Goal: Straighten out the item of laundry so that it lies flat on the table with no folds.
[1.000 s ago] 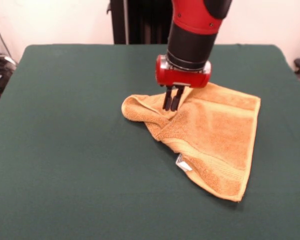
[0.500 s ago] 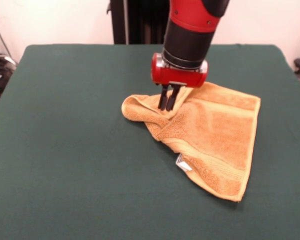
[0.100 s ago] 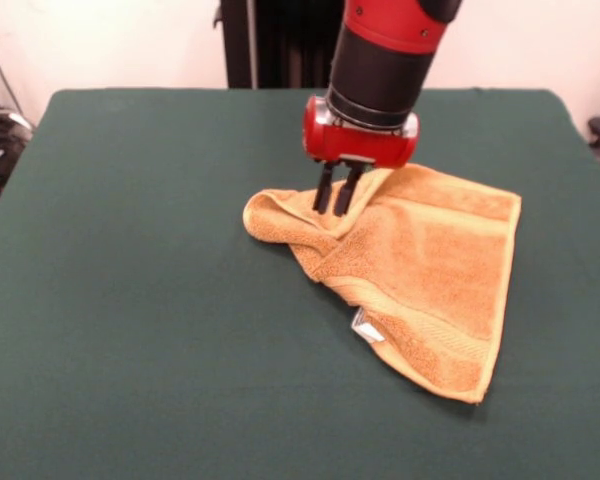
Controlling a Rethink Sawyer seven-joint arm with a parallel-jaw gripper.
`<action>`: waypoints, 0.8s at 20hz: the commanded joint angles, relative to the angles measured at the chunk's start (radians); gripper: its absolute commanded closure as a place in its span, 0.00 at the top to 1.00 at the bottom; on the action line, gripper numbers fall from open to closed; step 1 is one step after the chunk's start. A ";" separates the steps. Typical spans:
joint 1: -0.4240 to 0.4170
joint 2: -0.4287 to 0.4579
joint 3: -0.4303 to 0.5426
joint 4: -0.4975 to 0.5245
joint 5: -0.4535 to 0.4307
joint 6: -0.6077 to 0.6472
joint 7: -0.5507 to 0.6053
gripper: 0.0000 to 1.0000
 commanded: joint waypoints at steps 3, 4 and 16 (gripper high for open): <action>0.014 0.000 0.075 0.010 0.029 0.109 0.240 1.00; 0.012 -0.003 0.078 0.016 0.028 0.104 0.238 1.00; 0.026 -0.016 0.069 0.054 0.039 0.051 0.276 1.00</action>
